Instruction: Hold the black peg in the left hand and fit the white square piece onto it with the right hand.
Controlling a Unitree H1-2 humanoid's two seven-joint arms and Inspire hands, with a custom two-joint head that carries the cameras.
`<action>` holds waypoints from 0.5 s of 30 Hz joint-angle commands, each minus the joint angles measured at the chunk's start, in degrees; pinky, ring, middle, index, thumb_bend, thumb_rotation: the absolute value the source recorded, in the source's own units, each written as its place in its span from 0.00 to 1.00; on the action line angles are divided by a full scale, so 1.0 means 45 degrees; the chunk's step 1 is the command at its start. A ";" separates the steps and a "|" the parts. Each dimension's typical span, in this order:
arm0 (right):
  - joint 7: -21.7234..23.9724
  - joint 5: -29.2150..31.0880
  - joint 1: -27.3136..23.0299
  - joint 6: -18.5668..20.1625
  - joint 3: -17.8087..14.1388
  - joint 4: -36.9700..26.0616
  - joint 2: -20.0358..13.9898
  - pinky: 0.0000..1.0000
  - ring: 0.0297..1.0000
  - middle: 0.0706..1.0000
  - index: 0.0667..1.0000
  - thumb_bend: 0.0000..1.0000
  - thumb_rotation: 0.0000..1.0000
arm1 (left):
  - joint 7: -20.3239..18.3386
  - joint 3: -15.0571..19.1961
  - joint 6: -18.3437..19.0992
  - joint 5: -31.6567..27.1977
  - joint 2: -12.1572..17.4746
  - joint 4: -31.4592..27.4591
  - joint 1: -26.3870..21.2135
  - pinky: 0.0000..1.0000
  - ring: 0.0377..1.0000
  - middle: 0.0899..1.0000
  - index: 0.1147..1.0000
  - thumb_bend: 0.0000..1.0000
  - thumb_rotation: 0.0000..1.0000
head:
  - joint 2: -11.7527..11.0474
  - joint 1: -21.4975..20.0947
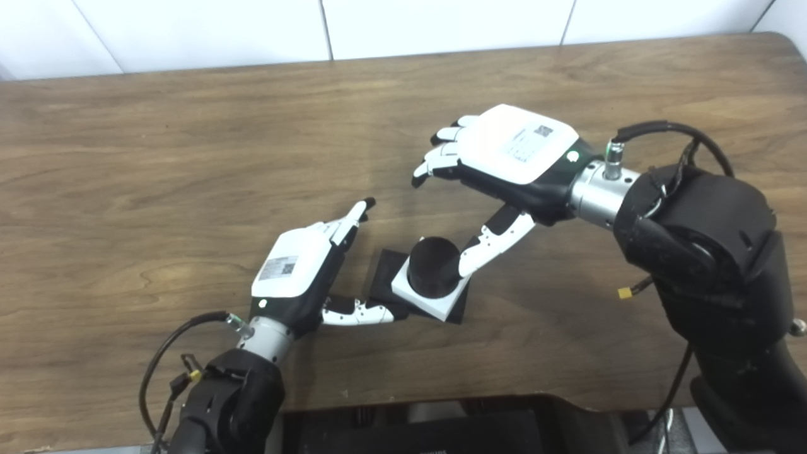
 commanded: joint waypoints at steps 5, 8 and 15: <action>-0.0777 -0.0045 0.0068 -0.0010 -0.0703 -0.0139 -0.0073 0.92 0.91 0.83 0.79 0.83 0.87 | 0.0275 0.0353 -0.0312 -0.0964 0.0069 -0.0560 -0.0213 0.97 1.00 1.00 1.00 1.00 0.62 | -0.0060 -0.0095; -0.0906 0.0193 0.0288 0.0221 -0.1049 -0.0192 -0.0034 0.93 0.91 0.83 0.79 0.82 0.87 | 0.0093 0.0591 -0.0081 -0.1642 -0.0011 -0.0820 -0.0170 0.97 1.00 1.00 1.00 1.00 0.61 | -0.0093 -0.0069; -0.1700 0.2157 0.1588 0.2108 -0.2847 -0.0036 0.0331 0.99 0.98 0.93 0.91 0.71 0.81 | 0.0644 0.2432 0.1261 -0.5815 -0.1391 -0.1849 0.0347 0.92 0.99 1.00 1.00 1.00 0.83 | -0.0284 -0.0085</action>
